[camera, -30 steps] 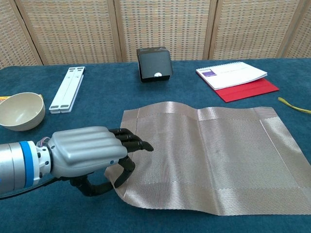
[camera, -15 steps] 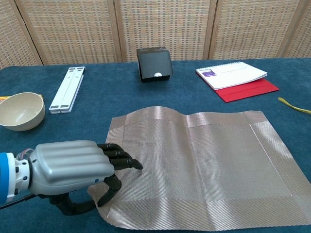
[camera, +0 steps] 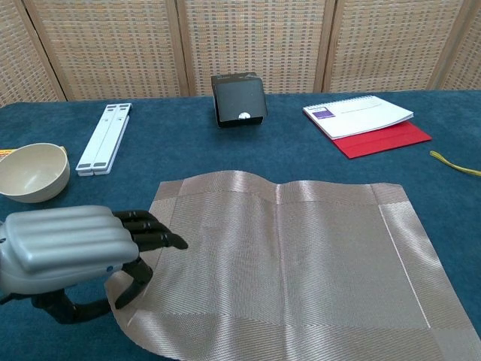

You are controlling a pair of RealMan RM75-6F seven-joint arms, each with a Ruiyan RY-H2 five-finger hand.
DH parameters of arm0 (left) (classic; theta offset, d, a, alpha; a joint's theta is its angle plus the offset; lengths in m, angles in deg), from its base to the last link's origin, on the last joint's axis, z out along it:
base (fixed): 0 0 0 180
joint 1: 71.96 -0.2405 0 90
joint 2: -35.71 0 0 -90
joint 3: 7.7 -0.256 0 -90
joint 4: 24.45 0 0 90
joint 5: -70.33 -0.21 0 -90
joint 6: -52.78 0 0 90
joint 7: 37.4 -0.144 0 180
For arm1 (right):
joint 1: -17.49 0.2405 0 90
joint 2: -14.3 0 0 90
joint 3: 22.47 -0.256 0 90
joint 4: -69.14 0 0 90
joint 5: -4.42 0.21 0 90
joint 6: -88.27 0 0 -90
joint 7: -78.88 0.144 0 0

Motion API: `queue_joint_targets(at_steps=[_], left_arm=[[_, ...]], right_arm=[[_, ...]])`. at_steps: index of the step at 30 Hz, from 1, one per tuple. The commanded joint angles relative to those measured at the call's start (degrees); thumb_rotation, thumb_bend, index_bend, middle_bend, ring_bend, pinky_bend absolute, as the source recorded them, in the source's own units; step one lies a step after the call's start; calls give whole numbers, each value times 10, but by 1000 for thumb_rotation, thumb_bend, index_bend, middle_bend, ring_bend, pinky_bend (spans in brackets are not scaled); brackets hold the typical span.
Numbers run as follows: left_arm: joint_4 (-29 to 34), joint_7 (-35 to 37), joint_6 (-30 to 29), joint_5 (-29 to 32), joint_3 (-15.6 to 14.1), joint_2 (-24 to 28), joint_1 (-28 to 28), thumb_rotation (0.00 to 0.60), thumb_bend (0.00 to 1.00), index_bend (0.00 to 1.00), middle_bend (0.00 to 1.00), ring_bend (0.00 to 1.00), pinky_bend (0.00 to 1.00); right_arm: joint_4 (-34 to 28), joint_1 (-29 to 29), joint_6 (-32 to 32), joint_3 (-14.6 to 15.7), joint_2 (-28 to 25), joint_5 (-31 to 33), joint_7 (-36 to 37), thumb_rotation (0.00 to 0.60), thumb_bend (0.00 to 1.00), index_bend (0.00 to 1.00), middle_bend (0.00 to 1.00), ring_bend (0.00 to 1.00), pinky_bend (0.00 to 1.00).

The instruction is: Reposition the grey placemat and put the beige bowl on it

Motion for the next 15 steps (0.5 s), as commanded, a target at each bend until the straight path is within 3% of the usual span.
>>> queue_joint_targets(at_steps=[1,15], left_arm=[[1,1,-9,0,-2,16,-9,600,589,751,0,0,0],[31,-12,8,-28,-37,47,-24,600,590,751,0,0,0]], right_arm=[[0,0,-1,0,0,-2,-1,600,0,36,0,0,0],[-4,-3,-4,3,0,-8,-5,600,0,38,0,0,0]])
